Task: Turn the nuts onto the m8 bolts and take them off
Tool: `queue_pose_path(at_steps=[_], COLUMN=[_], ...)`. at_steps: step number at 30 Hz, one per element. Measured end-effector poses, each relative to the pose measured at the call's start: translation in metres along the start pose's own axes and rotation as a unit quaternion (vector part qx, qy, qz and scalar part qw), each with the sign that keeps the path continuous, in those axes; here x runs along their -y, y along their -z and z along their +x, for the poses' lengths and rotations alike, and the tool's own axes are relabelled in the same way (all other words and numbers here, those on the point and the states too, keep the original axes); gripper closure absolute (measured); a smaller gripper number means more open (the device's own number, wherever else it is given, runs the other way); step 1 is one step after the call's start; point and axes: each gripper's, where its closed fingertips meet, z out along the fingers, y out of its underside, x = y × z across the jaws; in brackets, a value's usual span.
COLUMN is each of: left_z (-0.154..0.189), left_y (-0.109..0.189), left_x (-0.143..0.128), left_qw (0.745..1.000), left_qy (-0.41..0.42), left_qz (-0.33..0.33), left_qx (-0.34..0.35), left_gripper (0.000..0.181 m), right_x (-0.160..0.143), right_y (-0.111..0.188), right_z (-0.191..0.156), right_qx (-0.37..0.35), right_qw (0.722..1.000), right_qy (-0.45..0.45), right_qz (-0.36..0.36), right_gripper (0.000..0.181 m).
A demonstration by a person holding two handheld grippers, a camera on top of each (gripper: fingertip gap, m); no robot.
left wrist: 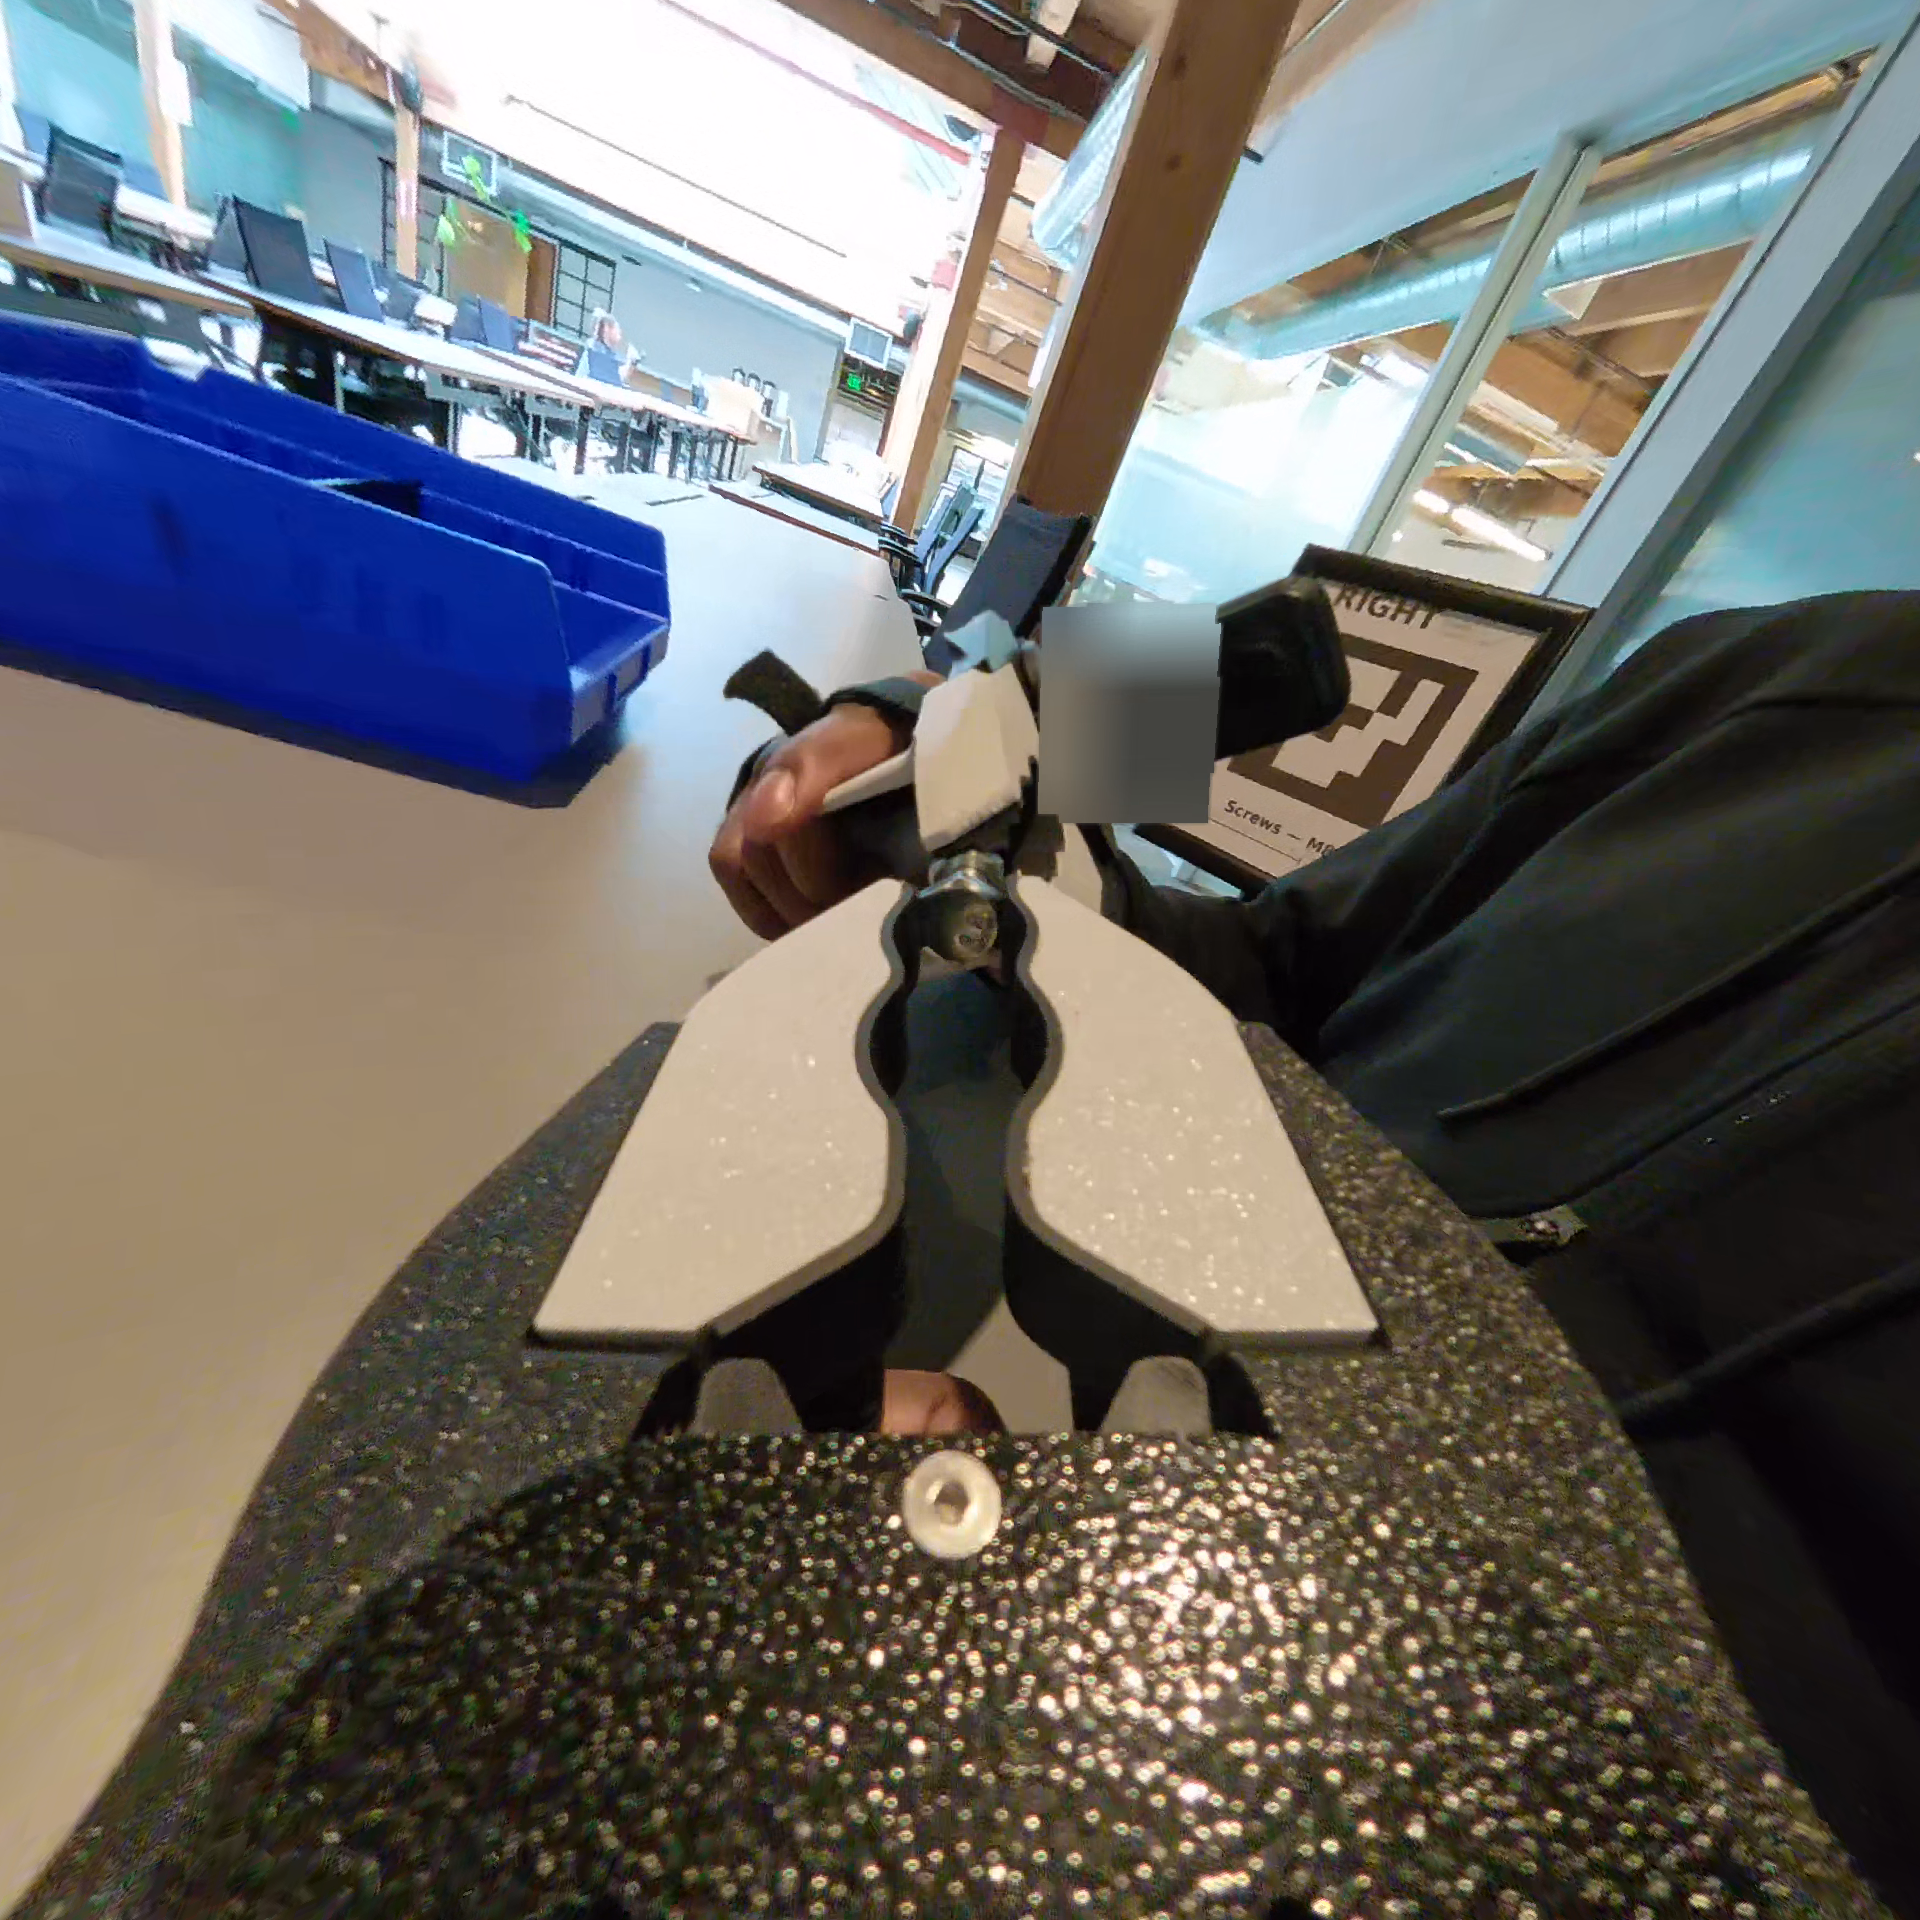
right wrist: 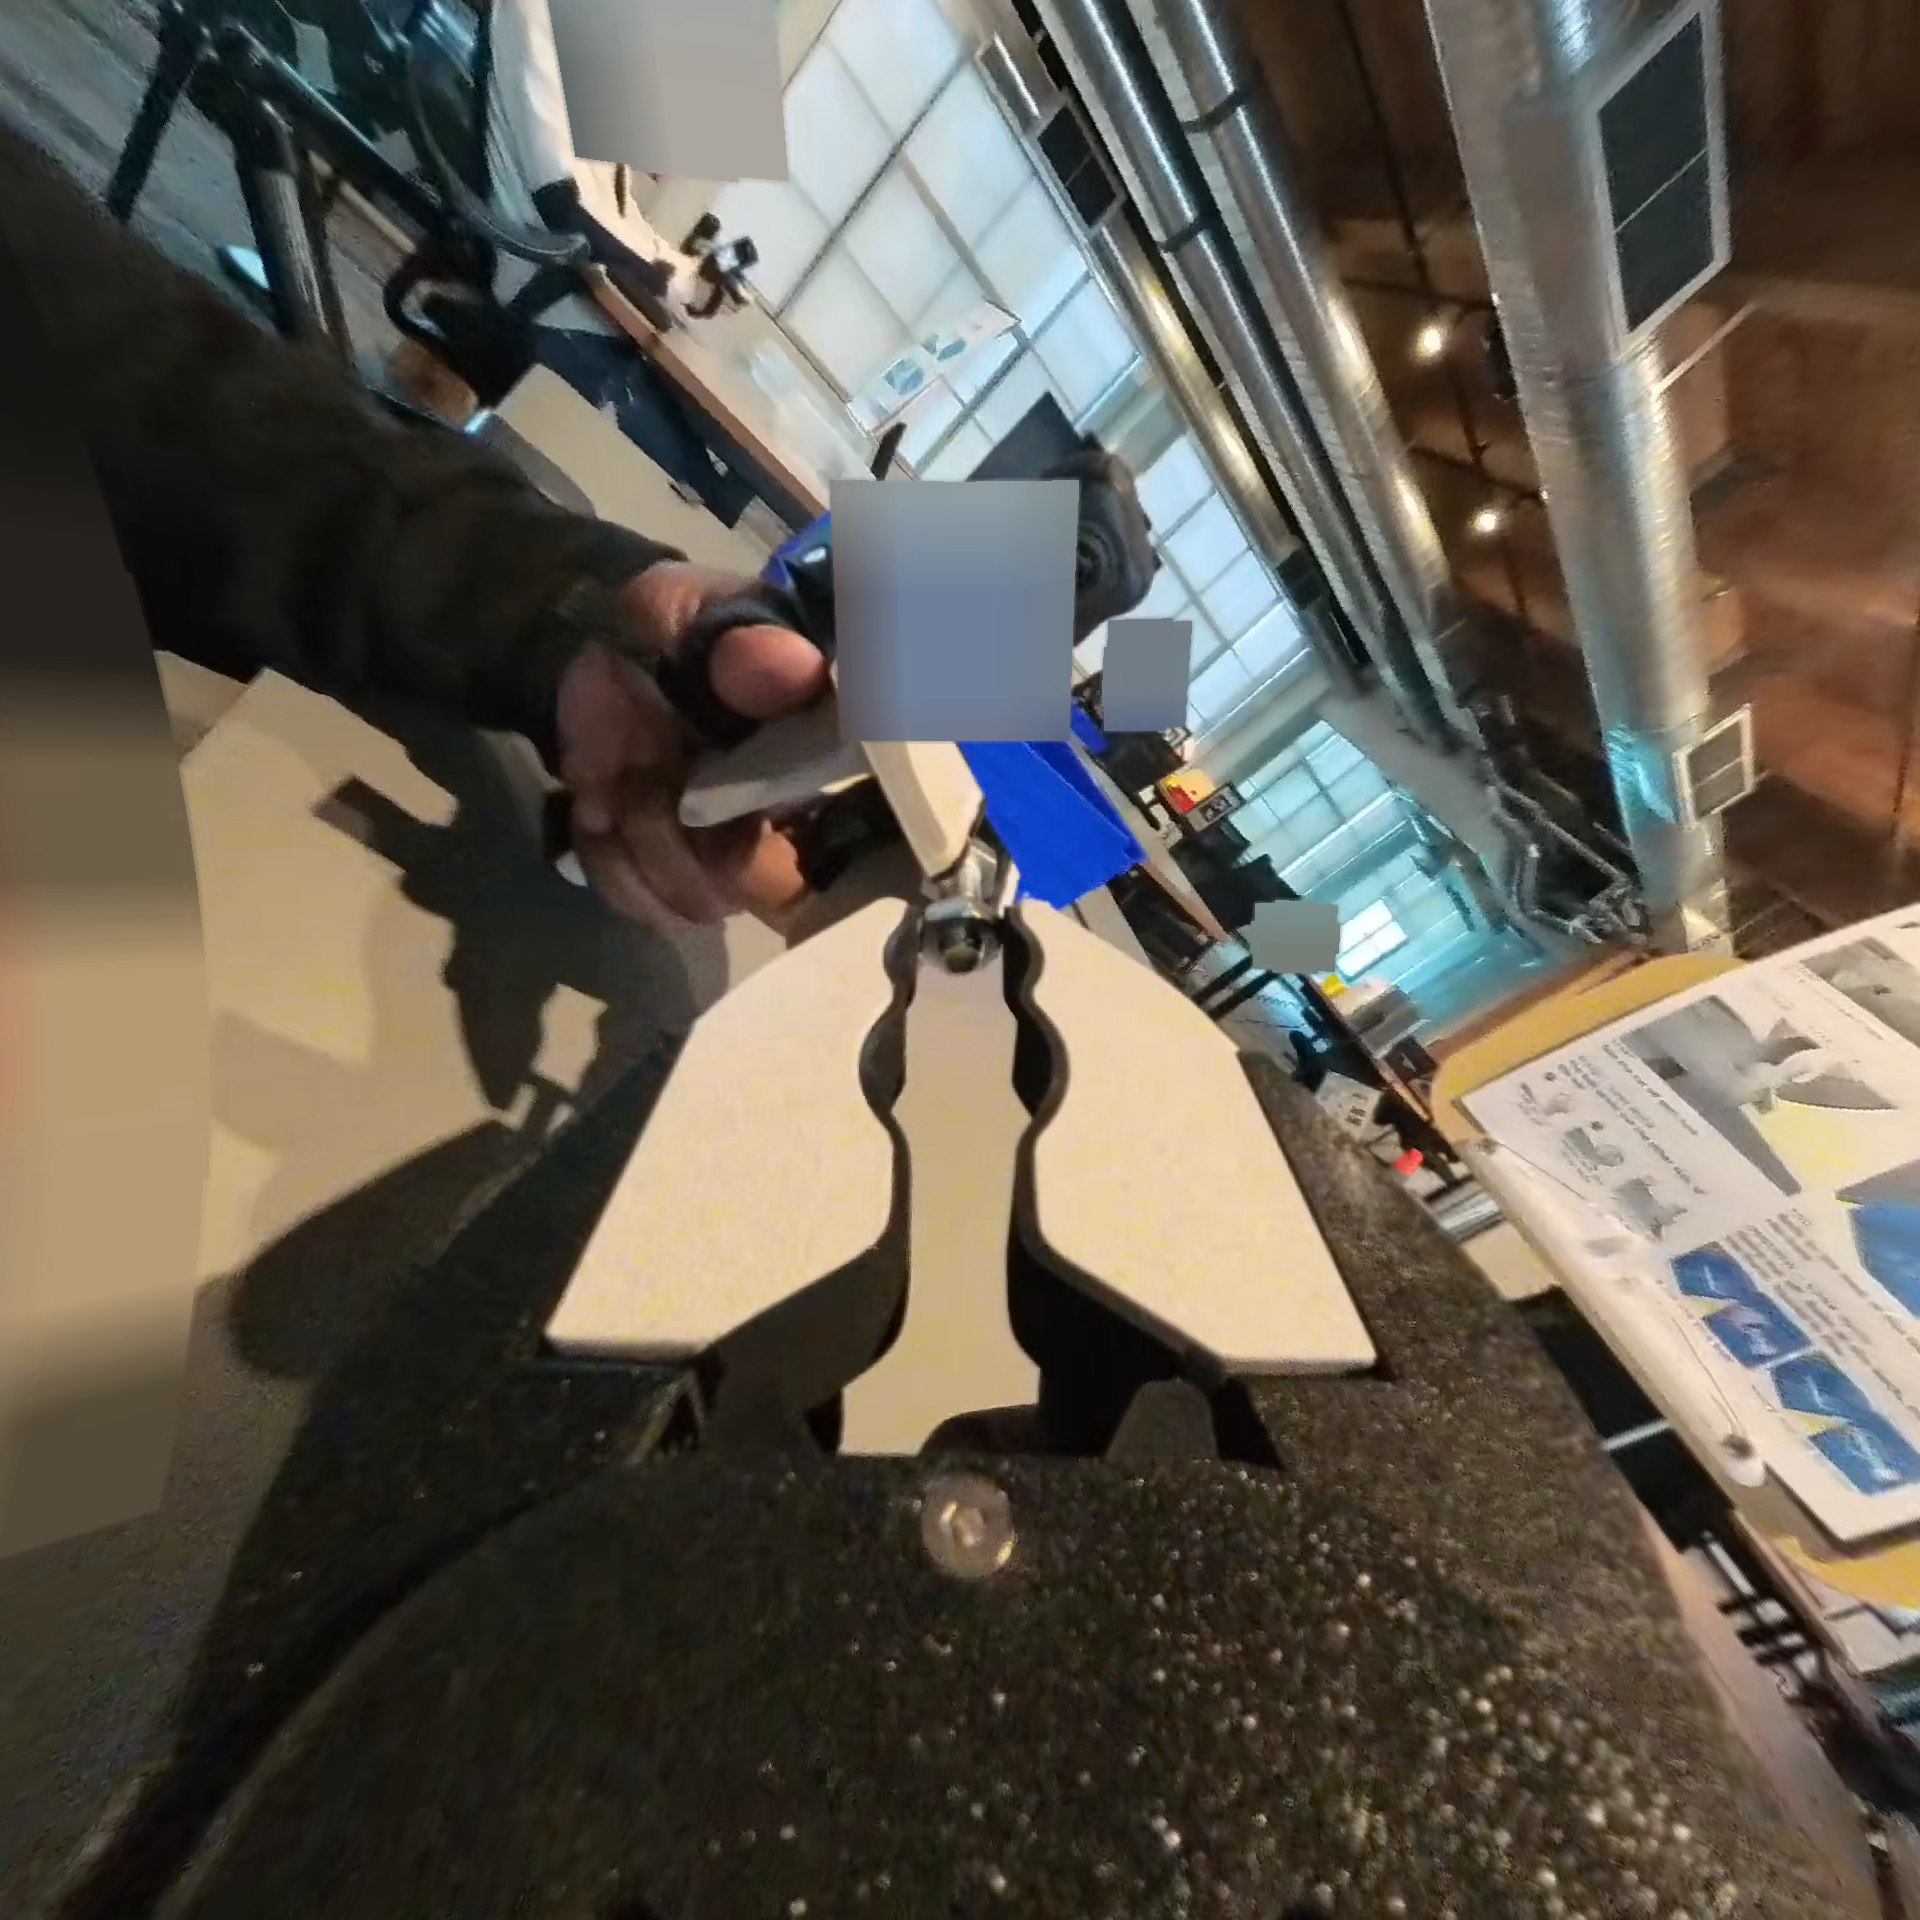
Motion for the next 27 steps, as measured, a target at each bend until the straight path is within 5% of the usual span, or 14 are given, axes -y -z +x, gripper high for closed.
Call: queue_pose_path(at_steps=[5, 15, 21, 27], left_z=[0.006, 0.015, 0.018, 0.002], left_y=[0.001, -0.001, -0.004, 0.001], left_x=[0.011, 0.014, 0.005, -0.001], left_qw=[0.994, 0.976, 0.983, 1.0], left_qy=[-0.105, -0.211, -0.182, 0.022], left_qz=[0.024, 0.025, 0.001, -0.001], left_qx=[0.024, 0.041, 0.017, -0.013], left_gripper=[0.167, 0.167, 0.167, 0.167], right_x=[0.011, 0.018, 0.017, -0.001], right_y=[0.002, 0.007, 0.005, -0.001], right_z=[0.006, 0.011, -0.003, -0.001], right_qx=[0.012, 0.087, 0.087, -0.011], right_qw=[0.992, 0.936, 0.968, 0.999], right_qy=[-0.117, -0.336, -0.229, 0.035], right_qz=[0.035, 0.059, 0.044, -0.006], right_gripper=[0.147, 0.155, 0.167, 0.167])
